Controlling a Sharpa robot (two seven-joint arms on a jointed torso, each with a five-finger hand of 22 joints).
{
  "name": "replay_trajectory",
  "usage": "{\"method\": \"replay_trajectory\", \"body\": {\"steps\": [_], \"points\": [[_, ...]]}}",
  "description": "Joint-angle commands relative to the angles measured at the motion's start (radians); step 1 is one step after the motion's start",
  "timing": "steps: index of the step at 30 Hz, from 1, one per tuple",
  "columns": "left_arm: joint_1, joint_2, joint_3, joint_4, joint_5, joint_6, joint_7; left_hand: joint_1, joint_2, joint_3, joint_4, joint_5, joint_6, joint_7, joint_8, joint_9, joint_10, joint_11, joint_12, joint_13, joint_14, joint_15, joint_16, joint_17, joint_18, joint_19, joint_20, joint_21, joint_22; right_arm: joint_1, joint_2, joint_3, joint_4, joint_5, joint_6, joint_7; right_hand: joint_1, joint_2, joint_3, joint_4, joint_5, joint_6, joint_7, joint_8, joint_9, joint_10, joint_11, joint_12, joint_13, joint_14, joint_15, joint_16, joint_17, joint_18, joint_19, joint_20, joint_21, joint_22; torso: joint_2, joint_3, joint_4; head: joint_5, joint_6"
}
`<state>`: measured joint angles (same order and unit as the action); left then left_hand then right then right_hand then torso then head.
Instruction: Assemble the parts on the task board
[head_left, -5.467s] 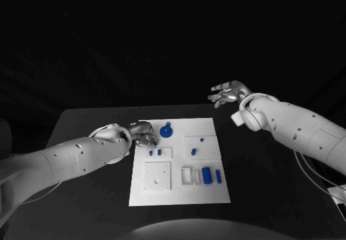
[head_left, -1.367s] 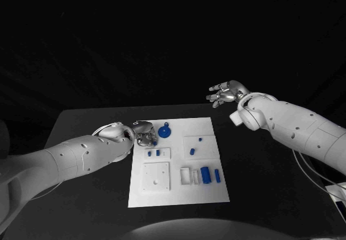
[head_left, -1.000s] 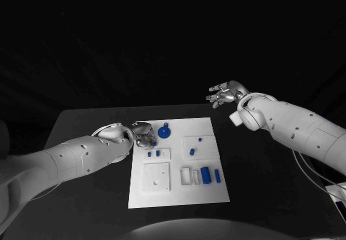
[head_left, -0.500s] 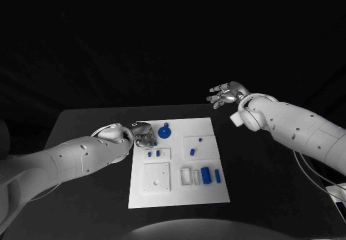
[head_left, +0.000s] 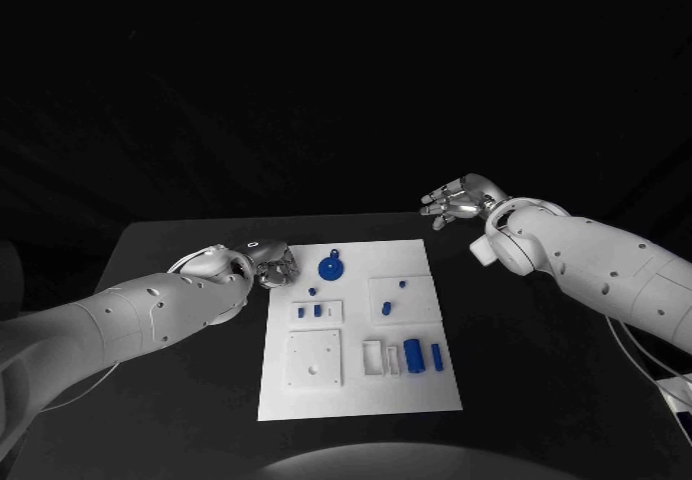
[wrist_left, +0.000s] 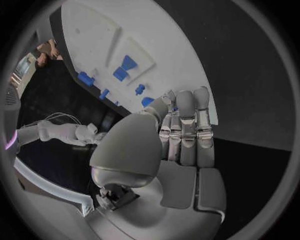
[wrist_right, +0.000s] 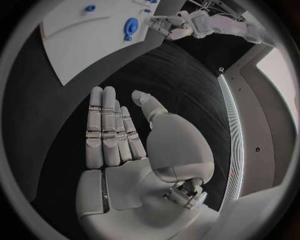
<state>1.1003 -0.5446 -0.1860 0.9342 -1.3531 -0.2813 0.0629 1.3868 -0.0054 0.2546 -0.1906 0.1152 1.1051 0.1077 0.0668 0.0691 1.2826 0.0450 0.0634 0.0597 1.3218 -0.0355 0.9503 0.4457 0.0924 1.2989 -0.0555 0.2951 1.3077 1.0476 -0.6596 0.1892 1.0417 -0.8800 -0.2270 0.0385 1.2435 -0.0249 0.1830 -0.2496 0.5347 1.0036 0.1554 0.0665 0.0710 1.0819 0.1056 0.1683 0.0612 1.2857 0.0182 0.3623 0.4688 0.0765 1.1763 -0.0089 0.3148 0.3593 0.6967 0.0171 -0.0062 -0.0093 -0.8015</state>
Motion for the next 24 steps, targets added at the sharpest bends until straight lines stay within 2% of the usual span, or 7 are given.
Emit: {"method": "replay_trajectory", "body": {"steps": [1, 4, 8, 11, 14, 19, 24], "points": [[0.005, -0.017, 0.031, 0.018, 0.149, -0.033, 0.001, -0.004, -0.003, 0.006, 0.004, -0.003, 0.008, 0.003, -0.003, 0.0, 0.004, 0.005, -0.002, 0.002, -0.017, 0.0, -0.048, -0.019, 0.013, -0.023, 0.003, -0.026, -0.004, -0.007, -0.025, -0.001, 0.034, -0.09, 0.077, 0.011, -0.007, 0.005, 0.028, -0.017, -0.011, 0.022, -0.003, -0.003, 0.001, 0.03, -0.002, -0.054, -0.002, 0.025, -0.009, 0.019, 0.012, 0.018, 0.011, -0.007, 0.043, 0.035, 0.0, 0.0002, -0.0012, 0.001, 0.013], [0.015, -0.044, 0.072, 0.05, 0.302, -0.002, -0.025, -0.011, -0.001, 0.002, 0.009, -0.011, 0.01, 0.004, -0.002, 0.0, 0.008, 0.005, -0.005, 0.0, -0.017, 0.002, -0.135, -0.052, 0.008, -0.032, 0.006, -0.076, -0.043, -0.015, -0.053, -0.005, 0.076, -0.138, 0.094, 0.007, 0.003, 0.005, 0.06, -0.034, -0.032, 0.031, -0.005, -0.003, -0.001, 0.061, -0.006, -0.084, -0.002, 0.06, -0.022, 0.05, 0.032, 0.025, 0.022, -0.02, 0.111, 0.091, 0.0, 0.0011, 0.0007, 0.0, 0.021], [0.041, -0.08, 0.096, 0.094, 0.487, 0.009, -0.035, -0.032, -0.001, -0.012, 0.025, -0.021, 0.006, 0.007, -0.003, -0.001, -0.012, 0.014, -0.001, 0.001, -0.053, 0.018, -0.263, -0.101, -0.001, -0.069, 0.019, -0.147, -0.103, -0.028, -0.077, -0.01, 0.12, -0.212, 0.097, 0.004, 0.007, -0.022, 0.173, -0.031, -0.084, 0.083, -0.018, -0.005, 0.0, 0.124, -0.021, -0.111, -0.003, 0.079, -0.039, 0.088, 0.074, 0.032, -0.021, -0.034, 0.243, 0.219, -0.002, 0.0036, -0.0031, 0.024, 0.04], [0.06, -0.11, 0.106, 0.138, 0.682, 0.008, -0.007, -0.071, -0.005, -0.034, 0.062, -0.058, -0.02, 0.012, -0.005, -0.003, -0.153, 0.064, -0.003, 0.001, -0.18, 0.082, -0.454, -0.182, -0.018, -0.194, 0.075, -0.235, -0.217, -0.037, -0.089, -0.012, 0.148, -0.283, 0.081, -0.003, 0.013, -0.032, 0.227, -0.037, -0.09, 0.115, -0.031, -0.002, 0.001, 0.157, -0.035, -0.108, -0.001, 0.105, -0.05, 0.117, 0.102, 0.041, -0.024, -0.045, 0.3, 0.274, -0.004, 0.0057, -0.0015, 0.029, 0.044], [0.072, -0.136, 0.11, 0.179, 0.928, 0.033, 0.014, -0.116, -0.015, -0.088, 0.105, -0.068, -0.032, 0.008, -0.004, -0.003, -0.16, 0.069, -0.004, 0.0, -0.199, 0.108, -0.572, -0.236, -0.021, -0.253, 0.108, -0.239, -0.336, -0.045, -0.093, -0.015, 0.17, -0.375, 0.061, -0.026, 0.009, -0.042, 0.254, -0.036, -0.114, 0.137, -0.038, -0.002, 0.001, 0.175, -0.042, -0.109, -0.001, 0.121, -0.056, 0.136, 0.122, 0.047, -0.023, -0.05, 0.333, 0.308, -0.007, 0.0048, -0.0005, 0.028, 0.053], [0.081, -0.166, 0.117, 0.234, 1.141, 0.094, 0.052, -0.131, 0.009, -0.197, 0.152, -0.069, -0.096, 0.007, -0.002, -0.004, -0.158, 0.059, -0.004, 0.0, -0.176, 0.13, -0.761, -0.316, -0.035, -0.331, 0.141, -0.234, -0.569, -0.058, -0.086, -0.027, 0.196, -0.509, 0.05, -0.095, -0.008, -0.054, 0.268, -0.029, -0.164, 0.129, -0.036, -0.005, -0.006, 0.156, -0.038, -0.11, -0.002, 0.127, -0.053, 0.147, 0.143, 0.049, -0.027, -0.048, 0.345, 0.33, -0.012, 0.002, -0.0003, 0.03, 0.048], [0.086, -0.175, 0.123, 0.267, 1.114, 0.058, 0.114, -0.118, 0.029, -0.296, 0.163, -0.069, -0.092, 0.01, -0.003, -0.004, -0.155, 0.061, -0.004, 0.0, -0.091, 0.127, -0.877, -0.36, -0.039, -0.274, 0.135, -0.234, -0.778, -0.083, -0.072, -0.047, 0.219, -0.644, 0.015, -0.152, -0.008, -0.066, 0.27, -0.029, -0.226, 0.116, -0.034, -0.004, -0.007, 0.133, -0.032, -0.11, -0.002, 0.136, -0.05, 0.155, 0.157, 0.055, -0.015, -0.043, 0.345, 0.338, -0.021, -0.001, 0.0061, 0.018, 0.043]]}}
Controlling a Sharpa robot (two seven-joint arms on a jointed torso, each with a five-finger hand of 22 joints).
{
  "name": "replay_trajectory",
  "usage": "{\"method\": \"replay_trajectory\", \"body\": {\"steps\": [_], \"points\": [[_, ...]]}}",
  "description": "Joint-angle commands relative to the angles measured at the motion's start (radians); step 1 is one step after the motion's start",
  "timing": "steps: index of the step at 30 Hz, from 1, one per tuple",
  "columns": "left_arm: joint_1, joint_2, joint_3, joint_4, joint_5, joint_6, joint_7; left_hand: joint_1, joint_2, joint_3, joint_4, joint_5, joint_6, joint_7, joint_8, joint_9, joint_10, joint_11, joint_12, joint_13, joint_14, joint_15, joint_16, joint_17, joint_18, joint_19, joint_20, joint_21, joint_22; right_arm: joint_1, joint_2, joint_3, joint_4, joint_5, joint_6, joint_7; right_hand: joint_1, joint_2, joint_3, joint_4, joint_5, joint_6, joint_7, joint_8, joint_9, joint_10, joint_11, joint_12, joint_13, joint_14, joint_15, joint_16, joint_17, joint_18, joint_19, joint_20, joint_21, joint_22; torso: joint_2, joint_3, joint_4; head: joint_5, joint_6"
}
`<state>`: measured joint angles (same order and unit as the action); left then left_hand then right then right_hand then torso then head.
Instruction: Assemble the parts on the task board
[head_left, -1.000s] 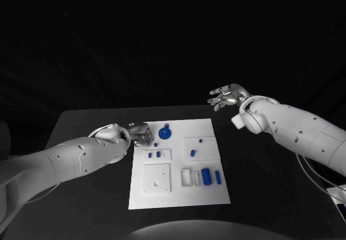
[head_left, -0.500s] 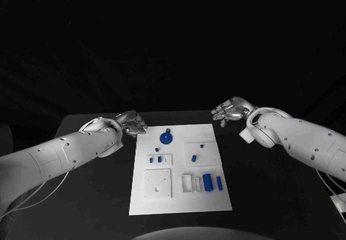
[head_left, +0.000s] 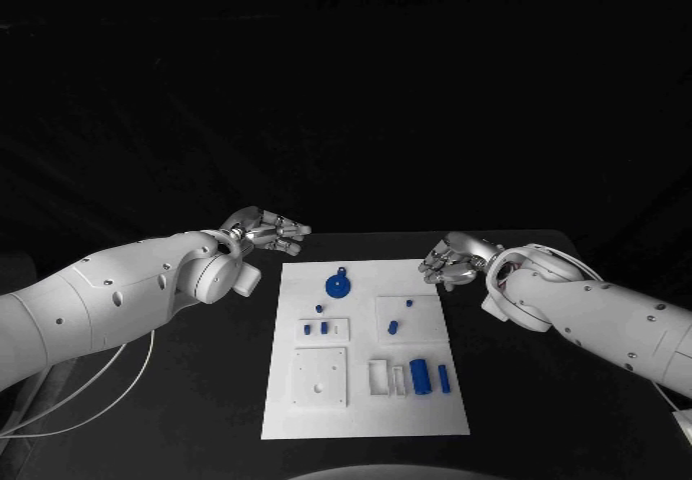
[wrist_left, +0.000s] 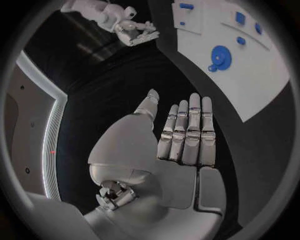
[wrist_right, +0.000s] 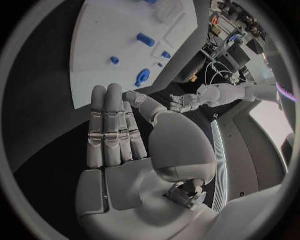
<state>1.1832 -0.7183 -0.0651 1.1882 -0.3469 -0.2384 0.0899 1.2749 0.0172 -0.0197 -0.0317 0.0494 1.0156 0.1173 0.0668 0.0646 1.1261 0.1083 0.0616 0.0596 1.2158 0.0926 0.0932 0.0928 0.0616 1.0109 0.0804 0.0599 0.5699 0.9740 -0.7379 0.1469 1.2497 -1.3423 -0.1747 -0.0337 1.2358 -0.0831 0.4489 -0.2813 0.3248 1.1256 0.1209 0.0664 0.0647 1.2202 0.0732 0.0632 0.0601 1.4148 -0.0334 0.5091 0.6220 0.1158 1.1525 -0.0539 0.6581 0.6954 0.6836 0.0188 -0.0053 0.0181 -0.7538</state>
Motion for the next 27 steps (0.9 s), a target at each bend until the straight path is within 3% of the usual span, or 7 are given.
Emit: {"method": "replay_trajectory", "body": {"steps": [1, 2, 7, 11, 16, 21, 27], "points": [[0.004, -0.001, 0.002, 0.015, 0.1, 0.01, 0.093, -0.004, 0.008, -0.029, 0.004, -0.003, -0.002, 0.0, -0.002, 0.0, 0.0, -0.003, -0.001, 0.0, 0.015, 0.001, -0.028, -0.01, -0.009, 0.015, -0.001, 0.003, -0.063, -0.013, 0.009, -0.007, 0.014, -0.197, -0.04, -0.086, 0.0, -0.01, 0.003, 0.004, -0.02, -0.004, 0.0, -0.004, 0.0, -0.005, 0.0, -0.005, -0.001, 0.011, 0.001, 0.011, 0.007, 0.017, 0.013, 0.002, 0.002, 0.003, -0.009, -0.0028, 0.0063, -0.01, -0.006], [0.004, -0.002, 0.002, 0.02, 0.091, 0.004, 0.102, 0.006, 0.022, -0.059, 0.007, -0.002, -0.002, -0.002, -0.002, 0.001, 0.001, 0.002, -0.008, -0.002, 0.019, -0.001, -0.02, -0.02, -0.008, 0.04, 0.001, 0.003, -0.159, -0.018, 0.013, -0.01, 0.018, -0.22, -0.045, -0.096, 0.001, -0.014, 0.004, 0.005, -0.03, 0.0, -0.002, -0.004, 0.0, -0.004, -0.001, -0.005, -0.001, 0.017, 0.0, 0.02, 0.014, 0.019, 0.021, 0.002, 0.004, 0.005, -0.01, -0.0028, 0.0084, -0.014, -0.005], [0.006, -0.002, 0.004, 0.041, 0.068, -0.012, 0.131, 0.018, 0.03, -0.069, -0.003, -0.003, -0.003, 0.006, -0.002, 0.001, -0.002, 0.004, -0.002, 0.0, -0.035, 0.009, -0.031, -0.022, 0.002, 0.057, 0.01, 0.005, -0.266, -0.041, 0.033, -0.026, 0.034, -0.315, -0.057, -0.137, 0.001, -0.03, 0.021, 0.01, -0.061, 0.0, -0.002, -0.004, 0.0, -0.006, -0.001, -0.005, -0.001, 0.009, 0.001, 0.059, 0.044, 0.021, 0.033, 0.002, 0.005, 0.021, -0.01, -0.0058, 0.0092, -0.011, -0.013], [0.006, -0.002, 0.004, 0.061, 0.08, -0.034, 0.148, 0.021, 0.016, -0.065, -0.007, -0.001, -0.011, 0.006, -0.004, -0.001, -0.116, 0.029, -0.004, -0.003, -0.215, 0.059, -0.035, -0.034, -0.01, -0.049, 0.048, -0.001, -0.333, -0.065, 0.047, -0.033, 0.039, -0.366, -0.074, -0.149, 0.008, -0.051, 0.055, 0.013, -0.073, -0.005, 0.0, -0.004, 0.0, -0.012, 0.001, -0.005, -0.001, 0.004, 0.001, 0.072, 0.051, 0.026, 0.043, 0.003, 0.002, 0.036, -0.009, -0.0051, 0.0058, -0.003, -0.02], [0.006, -0.001, 0.004, 0.074, 0.108, -0.034, 0.181, 0.027, 0.003, -0.035, -0.006, -0.003, -0.028, 0.011, -0.003, -0.001, -0.189, 0.039, -0.003, -0.002, -0.338, 0.065, -0.038, -0.037, -0.002, -0.113, 0.08, 0.002, -0.411, -0.082, 0.066, -0.035, 0.027, -0.397, -0.106, -0.159, 0.011, -0.069, 0.063, 0.018, -0.097, -0.021, 0.005, -0.004, 0.0, -0.043, 0.01, -0.005, -0.001, 0.008, 0.003, 0.077, 0.051, 0.03, 0.052, 0.005, -0.003, 0.043, -0.009, -0.0026, 0.0066, -0.005, -0.022], [0.006, -0.001, 0.004, 0.082, 0.125, -0.02, 0.199, 0.029, 0.006, -0.016, -0.01, -0.002, -0.022, 0.023, -0.002, -0.001, -0.19, 0.06, -0.003, -0.002, -0.241, 0.08, -0.032, -0.032, 0.014, -0.083, 0.08, 0.007, -0.442, -0.092, 0.09, -0.036, 0.008, -0.42, -0.153, -0.175, 0.021, -0.085, 0.074, 0.031, -0.132, -0.026, 0.006, -0.004, 0.0, -0.065, 0.014, -0.005, -0.001, 0.025, 0.005, 0.09, 0.054, 0.037, 0.076, 0.007, -0.011, 0.047, -0.009, -0.0021, 0.0061, -0.007, -0.028], [0.006, 0.0, 0.004, 0.086, 0.13, 0.001, 0.203, 0.023, 0.01, -0.007, -0.012, -0.002, -0.015, 0.028, -0.002, -0.001, -0.159, 0.066, -0.001, -0.001, -0.226, 0.081, -0.031, -0.032, 0.028, -0.051, 0.082, 0.007, -0.48, -0.1, 0.111, -0.037, -0.013, -0.45, -0.202, -0.194, 0.033, -0.109, 0.114, 0.051, -0.142, -0.03, 0.008, -0.004, 0.0, -0.082, 0.017, -0.005, -0.001, 0.04, 0.007, 0.099, 0.057, 0.044, 0.094, 0.009, -0.017, 0.069, -0.009, -0.0024, 0.0072, -0.004, -0.036]]}}
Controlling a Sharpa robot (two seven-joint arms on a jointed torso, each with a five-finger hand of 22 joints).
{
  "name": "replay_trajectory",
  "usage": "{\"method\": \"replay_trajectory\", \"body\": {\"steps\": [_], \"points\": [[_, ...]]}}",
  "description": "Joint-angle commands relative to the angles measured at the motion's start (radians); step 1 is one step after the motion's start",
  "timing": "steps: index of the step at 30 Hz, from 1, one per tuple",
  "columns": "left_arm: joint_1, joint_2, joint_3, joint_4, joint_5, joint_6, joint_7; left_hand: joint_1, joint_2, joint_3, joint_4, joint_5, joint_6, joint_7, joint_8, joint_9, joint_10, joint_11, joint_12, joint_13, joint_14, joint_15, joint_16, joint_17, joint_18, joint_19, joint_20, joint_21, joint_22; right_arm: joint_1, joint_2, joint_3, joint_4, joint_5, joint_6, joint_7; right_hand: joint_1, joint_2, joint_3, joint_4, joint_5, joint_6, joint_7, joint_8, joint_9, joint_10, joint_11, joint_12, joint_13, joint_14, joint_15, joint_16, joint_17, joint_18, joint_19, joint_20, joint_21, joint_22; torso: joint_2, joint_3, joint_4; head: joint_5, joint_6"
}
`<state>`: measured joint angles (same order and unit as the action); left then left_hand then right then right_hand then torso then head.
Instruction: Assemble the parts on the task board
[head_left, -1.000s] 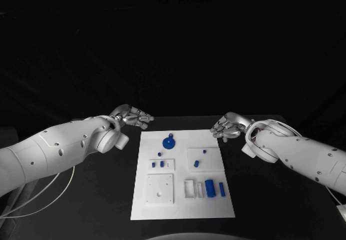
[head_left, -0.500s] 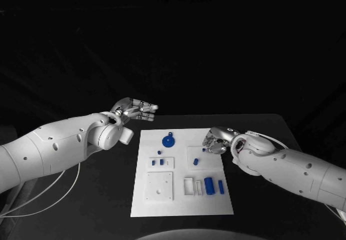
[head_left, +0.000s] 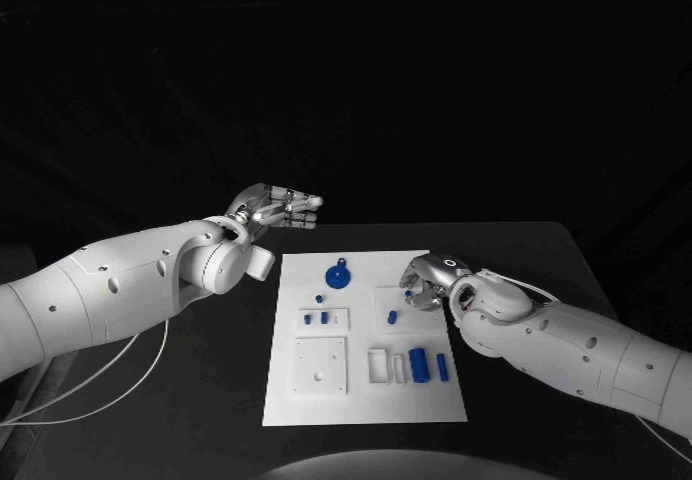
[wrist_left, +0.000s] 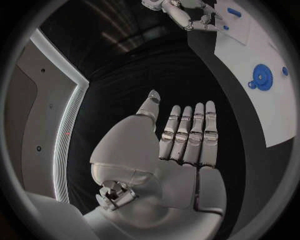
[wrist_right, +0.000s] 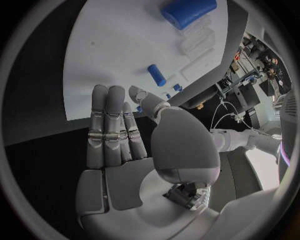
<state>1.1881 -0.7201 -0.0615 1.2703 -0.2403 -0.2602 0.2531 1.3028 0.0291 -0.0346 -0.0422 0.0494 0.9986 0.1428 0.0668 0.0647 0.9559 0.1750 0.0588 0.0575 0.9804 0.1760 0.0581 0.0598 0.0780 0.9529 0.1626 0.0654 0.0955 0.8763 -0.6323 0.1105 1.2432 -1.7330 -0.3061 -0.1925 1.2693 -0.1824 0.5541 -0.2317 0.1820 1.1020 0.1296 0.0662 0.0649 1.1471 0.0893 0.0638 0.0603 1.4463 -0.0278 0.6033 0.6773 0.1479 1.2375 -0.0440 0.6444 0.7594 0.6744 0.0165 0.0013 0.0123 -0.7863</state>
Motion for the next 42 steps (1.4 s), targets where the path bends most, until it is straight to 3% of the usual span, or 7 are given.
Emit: {"method": "replay_trajectory", "body": {"steps": [1, 6, 10, 20, 27, 32, 42], "points": [[0.001, 0.002, 0.001, 0.005, 0.024, 0.026, 0.04, -0.005, -0.001, 0.007, -0.002, -0.002, 0.004, 0.004, -0.002, -0.001, 0.014, 0.0, 0.001, 0.001, 0.013, -0.002, 0.003, 0.001, 0.013, 0.011, 0.0, 0.002, -0.011, -0.003, 0.008, 0.0, -0.009, -0.064, -0.078, -0.039, -0.001, -0.011, 0.021, 0.003, -0.005, -0.006, -0.001, -0.004, 0.0, -0.008, 0.001, -0.006, -0.002, 0.013, 0.0, 0.008, 0.003, 0.013, 0.014, -0.001, -0.002, 0.008, 0.0, -0.0004, 0.0008, 0.002, -0.003], [0.001, 0.002, 0.001, 0.004, 0.025, 0.034, 0.04, -0.005, 0.004, 0.004, -0.007, -0.002, 0.009, 0.007, -0.002, -0.001, 0.02, 0.0, 0.001, 0.001, 0.02, -0.002, 0.004, 0.001, 0.015, 0.02, 0.0, 0.002, -0.028, -0.005, 0.015, -0.001, -0.017, -0.078, -0.1, -0.049, -0.005, -0.03, 0.064, 0.024, -0.014, 0.0, -0.003, -0.004, 0.0, -0.002, -0.001, -0.006, -0.002, 0.014, -0.002, 0.015, 0.009, 0.012, 0.023, -0.004, -0.008, 0.026, -0.001, -0.0009, -0.0004, 0.003, -0.004], [0.001, 0.004, 0.001, 0.002, 0.025, 0.038, 0.038, -0.005, 0.005, 0.003, -0.008, -0.002, 0.01, 0.008, -0.002, -0.001, 0.021, 0.0, 0.001, 0.001, 0.022, -0.003, 0.004, 0.001, 0.015, 0.022, -0.001, 0.002, -0.028, -0.005, 0.021, -0.001, -0.027, -0.078, -0.086, -0.049, -0.002, -0.036, 0.08, 0.034, -0.021, 0.008, -0.005, -0.004, 0.0, 0.008, -0.003, -0.006, -0.002, 0.014, -0.003, 0.019, 0.013, 0.011, 0.026, -0.005, -0.016, 0.044, -0.001, -0.0004, 0.0006, 0.003, -0.005], [0.001, 0.004, 0.001, -0.002, 0.025, 0.04, 0.033, -0.006, 0.007, 0.0, -0.008, -0.002, 0.014, 0.01, -0.002, -0.001, 0.024, -0.001, 0.001, 0.001, 0.034, -0.006, 0.004, 0.001, 0.015, 0.029, -0.004, 0.002, -0.028, -0.009, 0.042, -0.016, -0.059, -0.072, -0.029, -0.047, -0.007, -0.028, 0.091, 0.036, -0.017, 0.024, -0.01, -0.004, 0.001, 0.029, -0.009, -0.006, -0.002, 0.015, -0.001, 0.025, 0.018, 0.012, 0.027, -0.003, -0.026, 0.073, 0.0, -0.0001, 0.0005, 0.004, -0.011], [0.001, 0.007, 0.001, -0.003, 0.022, 0.048, 0.029, 0.002, 0.012, 0.003, -0.012, -0.002, 0.016, 0.01, -0.002, -0.001, 0.023, -0.001, 0.001, 0.001, 0.033, -0.006, 0.004, 0.001, 0.014, 0.029, -0.004, 0.002, -0.028, -0.01, 0.049, -0.019, -0.081, -0.065, -0.005, -0.044, -0.012, -0.023, 0.087, 0.03, -0.013, 0.026, -0.01, -0.004, 0.001, 0.03, -0.009, -0.006, -0.002, 0.013, -0.001, 0.027, 0.019, 0.011, 0.034, -0.003, -0.049, 0.103, -0.001, -0.0008, -0.0008, 0.002, -0.013], [0.001, 0.009, 0.001, -0.005, 0.02, 0.052, 0.025, 0.001, 0.012, 0.001, -0.012, -0.002, 0.015, 0.011, -0.003, -0.001, 0.022, 0.0, 0.001, 0.001, 0.032, -0.006, 0.004, 0.001, 0.014, 0.029, -0.004, 0.001, -0.028, -0.01, 0.058, -0.021, -0.099, -0.059, 0.0, -0.034, -0.014, -0.018, 0.09, 0.028, -0.01, 0.027, -0.01, -0.004, 0.001, 0.033, -0.01, -0.006, -0.002, 0.013, -0.002, 0.029, 0.02, 0.01, 0.038, -0.004, -0.063, 0.123, -0.001, 0.0007, -0.001, 0.003, -0.015], [0.001, 0.011, 0.001, -0.008, 0.01, 0.062, 0.021, 0.003, 0.012, 0.0, -0.013, -0.002, 0.011, 0.012, -0.002, -0.001, 0.02, 0.001, 0.001, 0.001, 0.028, -0.004, 0.004, 0.001, 0.014, 0.025, -0.002, 0.001, -0.028, -0.012, 0.072, -0.024, -0.122, -0.035, 0.0, -0.01, -0.015, 0.005, 0.125, 0.029, -0.07, 0.05, -0.016, -0.003, 0.002, 0.065, -0.018, -0.006, -0.001, 0.011, -0.008, 0.029, 0.021, 0.0, 0.027, -0.011, -0.069, 0.162, -0.001, 0.0001, -0.0013, 0.002, -0.017]]}}
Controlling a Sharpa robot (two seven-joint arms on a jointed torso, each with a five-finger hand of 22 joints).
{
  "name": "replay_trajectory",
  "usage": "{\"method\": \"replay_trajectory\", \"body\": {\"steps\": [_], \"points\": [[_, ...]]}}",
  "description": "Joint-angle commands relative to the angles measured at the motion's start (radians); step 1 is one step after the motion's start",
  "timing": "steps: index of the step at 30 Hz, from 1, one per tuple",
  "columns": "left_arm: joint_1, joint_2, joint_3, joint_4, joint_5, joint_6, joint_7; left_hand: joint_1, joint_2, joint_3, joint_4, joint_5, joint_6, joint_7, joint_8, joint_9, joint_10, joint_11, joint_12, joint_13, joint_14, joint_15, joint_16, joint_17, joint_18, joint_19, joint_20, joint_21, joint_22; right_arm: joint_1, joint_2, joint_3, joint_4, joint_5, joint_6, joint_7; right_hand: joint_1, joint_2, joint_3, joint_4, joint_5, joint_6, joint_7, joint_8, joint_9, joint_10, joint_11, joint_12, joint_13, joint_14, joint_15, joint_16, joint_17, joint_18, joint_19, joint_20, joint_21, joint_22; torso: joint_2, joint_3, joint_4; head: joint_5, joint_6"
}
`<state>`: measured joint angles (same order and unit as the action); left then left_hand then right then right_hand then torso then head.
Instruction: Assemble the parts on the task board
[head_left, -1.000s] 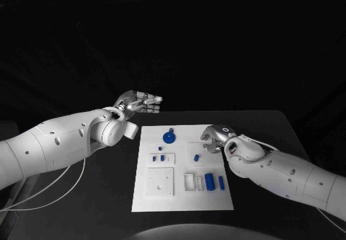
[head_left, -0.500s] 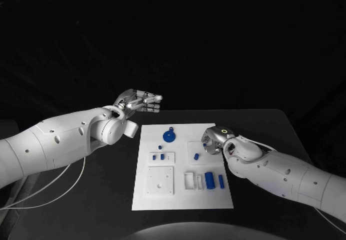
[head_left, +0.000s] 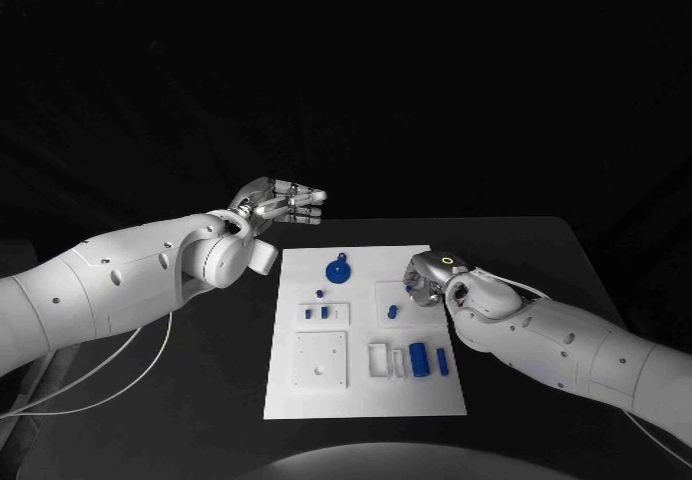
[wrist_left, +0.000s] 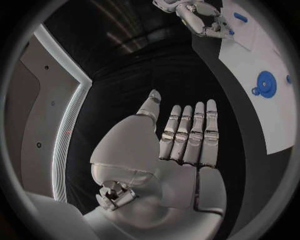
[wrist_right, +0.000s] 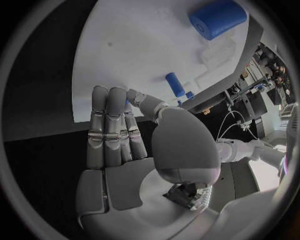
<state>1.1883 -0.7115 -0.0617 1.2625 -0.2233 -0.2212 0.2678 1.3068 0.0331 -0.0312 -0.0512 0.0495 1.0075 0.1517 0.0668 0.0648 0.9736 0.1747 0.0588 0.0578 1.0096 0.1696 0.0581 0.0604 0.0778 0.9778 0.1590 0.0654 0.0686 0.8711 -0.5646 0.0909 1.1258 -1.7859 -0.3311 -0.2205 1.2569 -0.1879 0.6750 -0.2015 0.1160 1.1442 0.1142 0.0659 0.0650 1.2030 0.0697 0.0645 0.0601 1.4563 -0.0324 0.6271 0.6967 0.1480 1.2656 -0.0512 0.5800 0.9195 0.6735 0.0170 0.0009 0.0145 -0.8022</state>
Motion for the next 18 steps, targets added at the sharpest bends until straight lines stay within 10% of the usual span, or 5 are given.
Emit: {"method": "replay_trajectory", "body": {"steps": [1, 18], "points": [[0.001, 0.003, 0.001, 0.0, -0.007, 0.023, 0.007, 0.0, 0.009, -0.002, -0.005, -0.002, 0.002, 0.003, -0.002, -0.001, 0.002, 0.001, 0.001, 0.0, -0.002, 0.002, 0.004, 0.001, 0.014, -0.001, 0.002, 0.001, -0.001, -0.007, 0.005, -0.004, -0.004, 0.019, 0.024, 0.02, -0.004, 0.012, 0.002, -0.001, -0.005, 0.01, -0.001, -0.003, 0.001, 0.01, 0.001, -0.007, -0.001, 0.001, -0.004, 0.005, 0.002, -0.003, 0.003, -0.005, -0.012, 0.009, 0.0, -0.0007, -0.0008, 0.0, -0.001], [0.001, 0.012, 0.001, -0.008, -0.008, 0.021, 0.009, 0.003, 0.01, -0.002, -0.007, -0.002, -0.003, 0.005, -0.003, -0.001, -0.002, 0.002, 0.001, 0.0, -0.003, 0.003, 0.004, 0.001, 0.015, -0.002, 0.002, 0.001, -0.001, -0.008, 0.009, -0.005, 0.006, 0.026, 0.031, 0.028, 0.003, 0.023, -0.021, -0.015, 0.0, 0.036, -0.009, -0.002, 0.003, 0.048, -0.01, -0.005, 0.0, 0.001, -0.01, 0.004, 0.007, -0.008, 0.016, -0.011, -0.057, 0.06, 0.0, -0.0009, -0.0001, -0.004, -0.002]]}}
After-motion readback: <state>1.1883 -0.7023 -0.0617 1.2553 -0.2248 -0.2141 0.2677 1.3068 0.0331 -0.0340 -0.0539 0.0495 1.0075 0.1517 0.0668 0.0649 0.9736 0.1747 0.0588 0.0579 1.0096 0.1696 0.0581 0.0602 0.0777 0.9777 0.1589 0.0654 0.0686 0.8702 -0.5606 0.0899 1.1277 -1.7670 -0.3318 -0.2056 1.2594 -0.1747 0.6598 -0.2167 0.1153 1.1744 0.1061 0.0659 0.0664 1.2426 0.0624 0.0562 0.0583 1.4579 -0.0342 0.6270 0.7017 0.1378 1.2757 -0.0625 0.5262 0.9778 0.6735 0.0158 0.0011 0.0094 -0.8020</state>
